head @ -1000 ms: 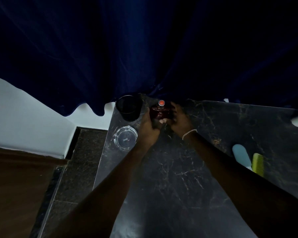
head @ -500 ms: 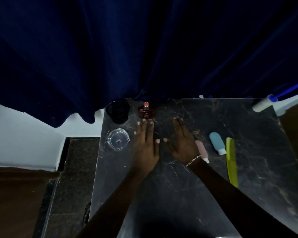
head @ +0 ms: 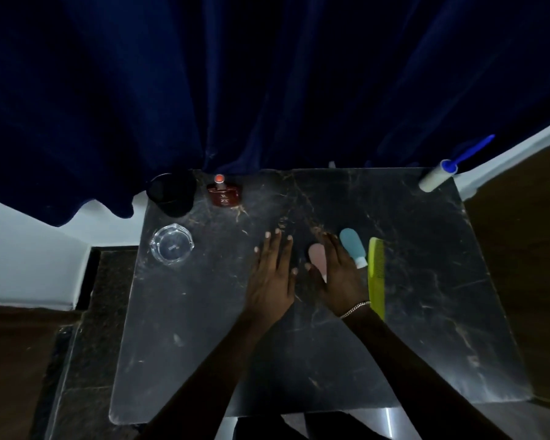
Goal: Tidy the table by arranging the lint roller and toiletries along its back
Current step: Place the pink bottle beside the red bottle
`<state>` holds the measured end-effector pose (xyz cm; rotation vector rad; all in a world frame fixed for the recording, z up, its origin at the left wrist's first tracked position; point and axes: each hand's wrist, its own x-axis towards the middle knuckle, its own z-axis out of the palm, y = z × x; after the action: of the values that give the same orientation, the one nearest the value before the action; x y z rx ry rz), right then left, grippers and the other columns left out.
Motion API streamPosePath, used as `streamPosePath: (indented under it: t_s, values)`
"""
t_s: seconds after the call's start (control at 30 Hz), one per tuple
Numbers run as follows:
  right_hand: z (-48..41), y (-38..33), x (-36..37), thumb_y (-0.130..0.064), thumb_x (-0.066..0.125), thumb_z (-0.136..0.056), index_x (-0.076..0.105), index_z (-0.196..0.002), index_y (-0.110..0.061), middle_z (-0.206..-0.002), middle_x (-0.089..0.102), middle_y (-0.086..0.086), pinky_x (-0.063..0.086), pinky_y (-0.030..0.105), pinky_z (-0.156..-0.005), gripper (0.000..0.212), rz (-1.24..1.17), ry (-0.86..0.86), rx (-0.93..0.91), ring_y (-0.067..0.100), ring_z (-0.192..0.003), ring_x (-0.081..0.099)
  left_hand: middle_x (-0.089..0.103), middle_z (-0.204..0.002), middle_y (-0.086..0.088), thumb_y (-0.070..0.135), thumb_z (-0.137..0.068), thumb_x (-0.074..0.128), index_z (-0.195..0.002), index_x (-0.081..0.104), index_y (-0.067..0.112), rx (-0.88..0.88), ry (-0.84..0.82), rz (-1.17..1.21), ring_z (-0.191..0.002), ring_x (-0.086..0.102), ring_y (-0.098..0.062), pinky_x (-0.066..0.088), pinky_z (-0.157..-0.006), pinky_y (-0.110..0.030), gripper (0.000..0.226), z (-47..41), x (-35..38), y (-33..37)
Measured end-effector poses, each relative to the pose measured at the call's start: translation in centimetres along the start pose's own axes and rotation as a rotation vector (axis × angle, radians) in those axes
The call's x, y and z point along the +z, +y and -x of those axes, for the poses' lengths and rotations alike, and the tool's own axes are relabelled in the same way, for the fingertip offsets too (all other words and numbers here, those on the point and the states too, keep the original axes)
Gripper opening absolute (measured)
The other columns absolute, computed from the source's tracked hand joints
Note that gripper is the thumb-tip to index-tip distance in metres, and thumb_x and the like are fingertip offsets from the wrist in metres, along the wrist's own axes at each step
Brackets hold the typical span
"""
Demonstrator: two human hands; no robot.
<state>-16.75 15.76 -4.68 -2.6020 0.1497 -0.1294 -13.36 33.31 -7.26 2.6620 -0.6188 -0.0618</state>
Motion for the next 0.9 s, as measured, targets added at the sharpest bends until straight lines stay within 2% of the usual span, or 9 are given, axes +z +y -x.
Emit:
streamPosePath:
  t_s: [0.1,0.2,0.27,0.33,0.4,0.47,0.6,0.73,0.9]
  values:
    - [0.5,1.8,-1.3,-0.038,0.053,-0.097,0.03,-0.153,-0.017,-0.149,0.048,0.012,0.034,0.028,-0.11,0.063,-0.051,-0.002,0.091,0.025,-0.135,0.047,0.01,-0.173,-0.011,0.039,-0.102,0.044,-0.165,0.015,0.017,-0.04,-0.056,-0.003,-0.161,0.007,-0.03,0.018,-0.128,-0.052,0.073,-0.1,1.2,2.9]
    - [0.3,3.3,-2.0,-0.023,0.058,-0.097,0.04,-0.148,-0.007,-0.13,0.058,0.016,0.046,0.031,-0.096,0.056,-0.071,-0.107,0.204,0.031,-0.117,0.059,0.014,-0.172,-0.014,0.032,-0.099,0.053,-0.164,0.019,0.013,-0.103,-0.094,0.107,-0.161,0.01,-0.03,0.021,-0.129,-0.053,0.076,-0.3,2.0,5.4]
    - [0.0,4.0,-1.9,-0.019,0.058,-0.095,0.053,-0.135,-0.005,-0.117,0.063,0.017,0.047,0.029,-0.087,0.043,-0.09,-0.149,0.292,0.033,-0.108,0.063,0.026,-0.167,-0.013,0.029,-0.098,0.057,-0.162,0.025,0.013,-0.201,-0.067,0.228,-0.155,0.027,-0.029,0.032,-0.125,-0.049,0.074,-0.4,2.4,6.9]
    - [-0.6,4.2,-1.7,-0.017,0.058,-0.094,0.063,-0.116,-0.003,-0.108,0.068,0.017,0.05,0.029,-0.087,0.026,-0.086,-0.185,0.346,0.033,-0.102,0.066,0.035,-0.161,-0.012,0.026,-0.099,0.059,-0.16,0.03,0.016,-0.355,-0.038,0.41,-0.145,0.042,-0.028,0.041,-0.118,-0.048,0.068,-0.7,2.7,8.2]
    - [-1.0,4.4,-1.3,-0.019,0.056,-0.093,0.067,-0.103,-0.003,-0.102,0.072,0.016,0.052,0.039,-0.091,0.021,-0.013,-0.236,0.357,0.033,-0.099,0.068,0.044,-0.154,-0.015,0.024,-0.101,0.059,-0.155,0.038,0.014,-0.511,-0.009,0.49,-0.134,0.053,-0.033,0.046,-0.111,-0.048,0.059,-1.3,3.3,9.0]
    - [-1.4,4.7,-0.7,-0.022,0.054,-0.095,0.068,-0.102,-0.003,-0.104,0.072,0.016,0.05,0.039,-0.092,0.024,0.043,-0.287,0.369,0.033,-0.102,0.067,0.055,-0.141,-0.016,0.024,-0.1,0.061,-0.144,0.052,0.011,-0.616,0.028,0.542,-0.122,0.061,-0.035,0.049,-0.103,-0.043,0.046,-1.7,4.0,9.3]
    - [-2.1,5.5,0.7,-0.029,0.057,-0.097,0.067,-0.111,-0.003,-0.113,0.07,0.014,0.047,0.031,-0.085,0.031,0.013,-0.336,0.423,0.029,-0.11,0.065,0.073,-0.114,-0.005,0.029,-0.099,0.065,-0.12,0.069,0.014,-0.648,0.034,0.724,-0.104,0.07,-0.023,0.057,-0.09,-0.038,0.026,-2.1,5.0,9.8]
    - [-2.2,6.2,1.3,-0.031,0.056,-0.097,0.069,-0.112,-0.004,-0.116,0.069,0.012,0.047,0.03,-0.088,0.033,-0.01,-0.363,0.428,0.028,-0.113,0.064,0.077,-0.11,-0.002,0.021,-0.095,0.07,-0.117,0.072,0.016,-0.705,0.065,0.791,-0.101,0.072,-0.019,0.058,-0.09,-0.035,0.022,-2.3,5.6,10.0]
    - [-2.3,6.3,1.4,-0.022,0.057,-0.096,0.072,-0.107,-0.003,-0.112,0.072,0.012,0.046,0.029,-0.087,0.027,-0.018,-0.327,0.383,0.027,-0.109,0.066,0.076,-0.102,-0.001,0.014,-0.091,0.072,-0.11,0.071,0.017,-0.73,0.077,0.855,-0.097,0.072,-0.019,0.059,-0.089,-0.038,0.02,-2.4,5.7,9.4]
